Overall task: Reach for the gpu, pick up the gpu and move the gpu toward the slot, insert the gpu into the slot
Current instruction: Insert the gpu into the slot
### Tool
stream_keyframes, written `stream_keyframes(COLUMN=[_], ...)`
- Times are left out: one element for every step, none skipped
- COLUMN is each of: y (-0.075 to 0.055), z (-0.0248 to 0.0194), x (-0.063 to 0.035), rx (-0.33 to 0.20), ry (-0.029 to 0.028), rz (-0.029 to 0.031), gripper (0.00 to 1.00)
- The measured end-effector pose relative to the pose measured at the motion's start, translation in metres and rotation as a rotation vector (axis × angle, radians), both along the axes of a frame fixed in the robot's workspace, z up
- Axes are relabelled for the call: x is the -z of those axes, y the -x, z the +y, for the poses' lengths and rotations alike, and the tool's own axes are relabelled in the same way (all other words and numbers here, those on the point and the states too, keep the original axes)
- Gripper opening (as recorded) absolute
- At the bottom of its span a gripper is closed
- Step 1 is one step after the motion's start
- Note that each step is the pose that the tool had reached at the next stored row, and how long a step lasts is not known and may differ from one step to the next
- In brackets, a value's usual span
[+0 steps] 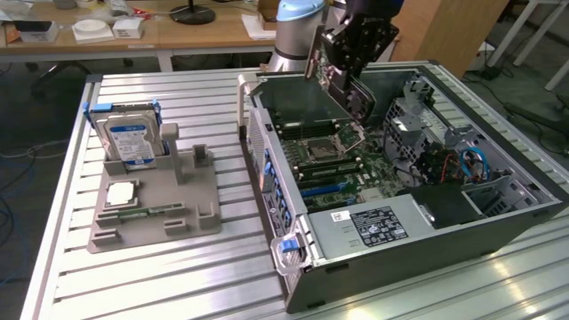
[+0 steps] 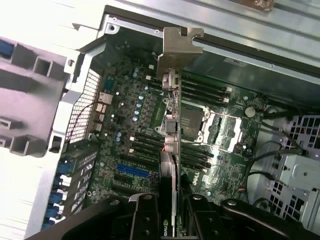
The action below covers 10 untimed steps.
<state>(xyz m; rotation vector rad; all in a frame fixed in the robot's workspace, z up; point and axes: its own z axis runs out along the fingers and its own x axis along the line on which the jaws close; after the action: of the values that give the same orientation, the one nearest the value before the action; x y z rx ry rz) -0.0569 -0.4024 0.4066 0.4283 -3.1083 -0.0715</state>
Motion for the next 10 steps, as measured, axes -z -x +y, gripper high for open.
stream_keyframes(y=[0.0000,0.0000,0.0000,0.0000,0.0000,0.0000,0.0000,0.0000,0.0000,0.0000], z=[0.0000,0.0000,0.0000,0.0000,0.0000,0.0000,0.0000,0.0000,-0.0001,-0.0001], x=[0.0001,0.0002,0.0003,0.0004,0.0005,0.0005,0.0006,0.0006,0.0006,0.0007], rx=[-0.016,-0.032,-0.048,-0.065,-0.081,-0.096,-0.113,-0.127,-0.139,-0.152], ry=[0.0000,-0.0001,-0.0001,0.0000,-0.0001,-0.0001,-0.0001,-0.0001,0.0000,0.0000], rz=[0.0000,0.0000,-0.0001,0.0000,-0.0001,-0.0001,-0.0001,0.0000,0.0000,0.0000], gripper=[0.27,0.27,0.27,0.27,0.27,0.27,0.27,0.27,0.27,0.27])
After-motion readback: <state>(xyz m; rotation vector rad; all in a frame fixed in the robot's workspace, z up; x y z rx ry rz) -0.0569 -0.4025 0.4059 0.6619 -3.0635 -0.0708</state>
